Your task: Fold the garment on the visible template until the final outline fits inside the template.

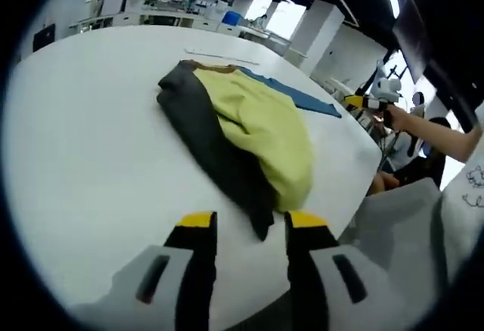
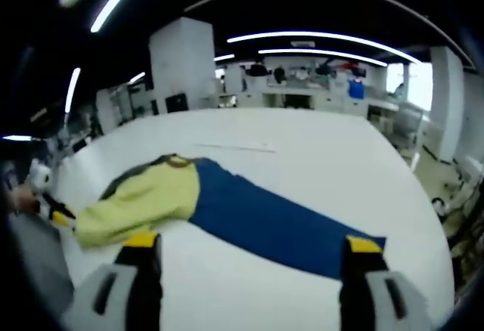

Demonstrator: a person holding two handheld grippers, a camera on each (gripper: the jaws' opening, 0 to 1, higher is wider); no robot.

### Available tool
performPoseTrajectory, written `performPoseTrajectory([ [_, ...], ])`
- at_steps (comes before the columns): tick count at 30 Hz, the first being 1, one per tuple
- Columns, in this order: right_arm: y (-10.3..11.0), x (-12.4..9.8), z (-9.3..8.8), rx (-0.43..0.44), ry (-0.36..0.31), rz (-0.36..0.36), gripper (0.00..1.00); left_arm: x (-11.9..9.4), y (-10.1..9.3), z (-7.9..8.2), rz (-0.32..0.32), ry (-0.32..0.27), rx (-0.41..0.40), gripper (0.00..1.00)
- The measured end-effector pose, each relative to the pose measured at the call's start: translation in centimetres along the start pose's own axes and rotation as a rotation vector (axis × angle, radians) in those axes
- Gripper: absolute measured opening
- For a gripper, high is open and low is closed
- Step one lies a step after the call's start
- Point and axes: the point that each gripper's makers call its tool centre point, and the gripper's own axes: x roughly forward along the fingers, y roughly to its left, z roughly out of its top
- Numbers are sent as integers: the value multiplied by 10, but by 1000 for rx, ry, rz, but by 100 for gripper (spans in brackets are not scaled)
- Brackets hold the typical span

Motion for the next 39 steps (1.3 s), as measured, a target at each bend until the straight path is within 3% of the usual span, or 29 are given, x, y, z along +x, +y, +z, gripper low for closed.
performPoseTrajectory([
  [7,15,-3,13,-10,-36,39,100,4,-9,-7,-29,25,-32,19],
  [19,61,-8,28,-25,-70,146,100,11,-6,-12,-7,72,45,13],
  [30,81,-5,21,-18,-65,196,100,17,-9,-22,-17,129,111,10],
  [39,85,-6,15,-5,-56,208,100,18,-7,-21,-29,111,56,0],
])
